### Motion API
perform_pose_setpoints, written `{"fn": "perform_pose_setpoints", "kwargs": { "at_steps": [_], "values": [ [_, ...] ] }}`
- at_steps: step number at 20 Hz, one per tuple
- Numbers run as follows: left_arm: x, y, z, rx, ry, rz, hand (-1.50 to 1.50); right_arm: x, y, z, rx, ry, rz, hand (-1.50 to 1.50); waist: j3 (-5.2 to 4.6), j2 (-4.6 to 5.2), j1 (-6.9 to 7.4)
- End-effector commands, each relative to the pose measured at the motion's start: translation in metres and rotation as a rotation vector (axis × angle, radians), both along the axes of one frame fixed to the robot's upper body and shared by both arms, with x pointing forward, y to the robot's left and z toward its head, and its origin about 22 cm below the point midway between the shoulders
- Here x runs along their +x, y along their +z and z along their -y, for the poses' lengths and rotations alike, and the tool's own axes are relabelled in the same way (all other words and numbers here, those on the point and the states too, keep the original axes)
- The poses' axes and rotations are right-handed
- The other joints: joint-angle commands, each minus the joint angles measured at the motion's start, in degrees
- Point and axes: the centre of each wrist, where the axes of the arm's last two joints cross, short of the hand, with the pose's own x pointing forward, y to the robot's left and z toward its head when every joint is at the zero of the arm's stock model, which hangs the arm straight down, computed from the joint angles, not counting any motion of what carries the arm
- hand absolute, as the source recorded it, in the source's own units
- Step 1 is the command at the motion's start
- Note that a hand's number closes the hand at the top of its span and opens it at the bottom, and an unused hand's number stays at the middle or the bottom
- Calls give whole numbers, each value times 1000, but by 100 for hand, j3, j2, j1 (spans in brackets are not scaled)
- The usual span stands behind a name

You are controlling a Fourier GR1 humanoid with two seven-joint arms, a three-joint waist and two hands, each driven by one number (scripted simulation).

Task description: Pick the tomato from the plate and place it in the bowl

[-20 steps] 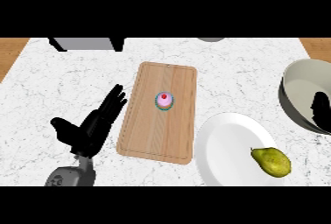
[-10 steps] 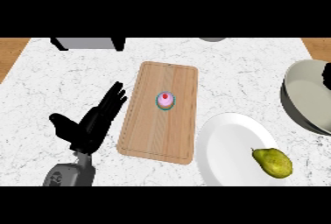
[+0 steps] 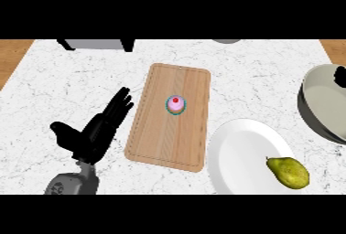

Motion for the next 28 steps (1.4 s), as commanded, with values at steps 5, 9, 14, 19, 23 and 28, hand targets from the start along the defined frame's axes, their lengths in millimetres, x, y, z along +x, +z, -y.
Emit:
{"fn": "perform_pose_setpoints", "kwargs": {
  "at_steps": [5,9,14,19,23,28],
  "values": [
    [3,4,8,-9,-8,-3,0,22,-37,31,206,-24,12,-150,6,0,-11],
    [9,2,-2,18,0,13,0,12,-48,47,340,18,161,-150,11,7,-50],
    [6,5,-2,-8,31,-1,0,18,-33,35,567,87,607,-150,27,-66,-175],
    [1,0,-11,10,72,-5,0,-13,-30,53,657,255,771,-150,-8,-160,-430],
    [-7,-9,-20,-10,102,-26,0,-52,-45,59,722,343,830,-150,-20,-211,-572],
    [-11,-8,-26,1,102,-32,0,-116,-52,61,749,398,903,-150,-23,-225,-681]
  ]
}}
